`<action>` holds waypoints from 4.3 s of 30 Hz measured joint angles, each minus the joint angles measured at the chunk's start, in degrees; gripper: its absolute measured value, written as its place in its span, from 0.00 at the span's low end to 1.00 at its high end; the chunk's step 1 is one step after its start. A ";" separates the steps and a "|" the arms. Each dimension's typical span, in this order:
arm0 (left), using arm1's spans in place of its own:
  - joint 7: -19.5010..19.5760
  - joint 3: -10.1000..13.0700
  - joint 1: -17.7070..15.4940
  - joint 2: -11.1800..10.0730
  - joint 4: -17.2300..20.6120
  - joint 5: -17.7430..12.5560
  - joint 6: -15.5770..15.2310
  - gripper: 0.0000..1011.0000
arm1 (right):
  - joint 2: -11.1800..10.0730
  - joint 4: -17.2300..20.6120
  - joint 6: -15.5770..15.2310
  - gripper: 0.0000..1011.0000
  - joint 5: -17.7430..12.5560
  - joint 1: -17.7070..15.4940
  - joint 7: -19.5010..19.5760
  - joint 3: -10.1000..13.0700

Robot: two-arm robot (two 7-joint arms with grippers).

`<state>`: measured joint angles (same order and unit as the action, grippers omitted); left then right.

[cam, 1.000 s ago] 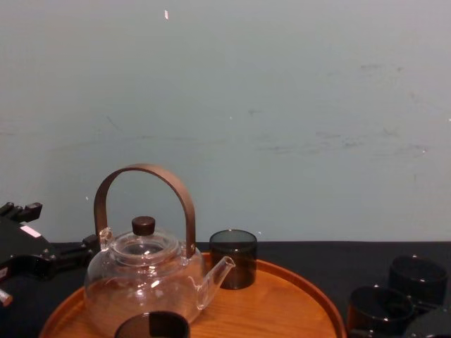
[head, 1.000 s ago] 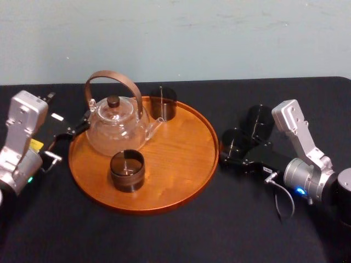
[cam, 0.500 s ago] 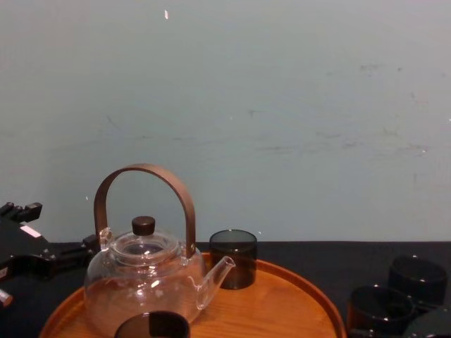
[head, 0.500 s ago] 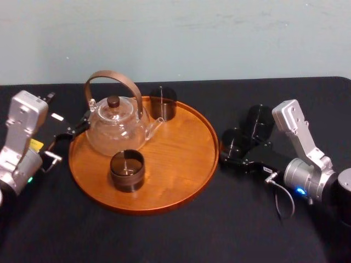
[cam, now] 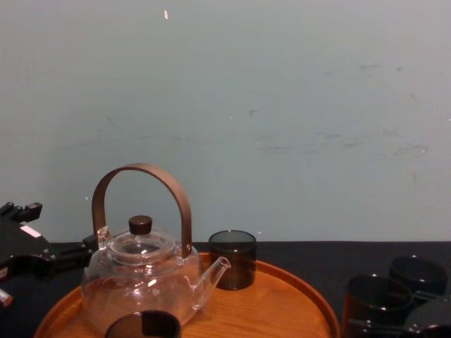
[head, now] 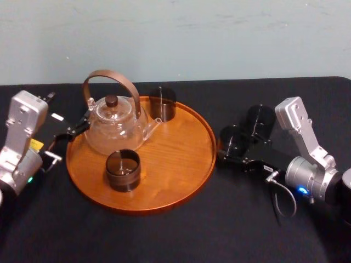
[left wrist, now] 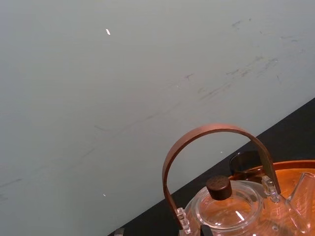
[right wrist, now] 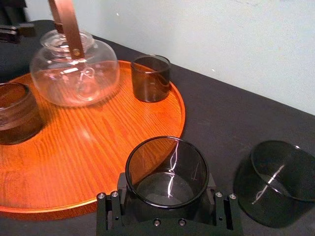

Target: Pick up the glass from the table and place it on the tray.

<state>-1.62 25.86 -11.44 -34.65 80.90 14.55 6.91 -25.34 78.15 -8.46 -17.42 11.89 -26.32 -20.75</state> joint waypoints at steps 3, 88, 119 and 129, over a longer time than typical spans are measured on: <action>0.00 0.00 0.00 0.00 0.00 0.00 0.00 0.99 | -0.33 1.05 -0.41 0.89 -0.38 -0.31 -0.14 -0.10; 0.00 0.00 0.00 0.00 0.00 0.00 0.00 0.99 | 3.60 5.18 -5.36 0.89 2.84 4.66 -1.20 -11.45; 0.00 0.00 0.00 0.00 0.00 0.00 0.00 0.99 | 5.29 0.48 -3.81 0.89 3.09 5.84 -2.82 -12.82; 0.00 0.00 0.00 0.00 0.00 0.00 0.00 0.99 | 5.47 -0.23 -3.82 0.89 3.14 6.08 -3.01 -13.20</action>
<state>-1.62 25.86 -11.43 -34.65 80.90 14.55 6.91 -19.86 77.93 -12.27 -14.28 17.97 -29.34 -33.96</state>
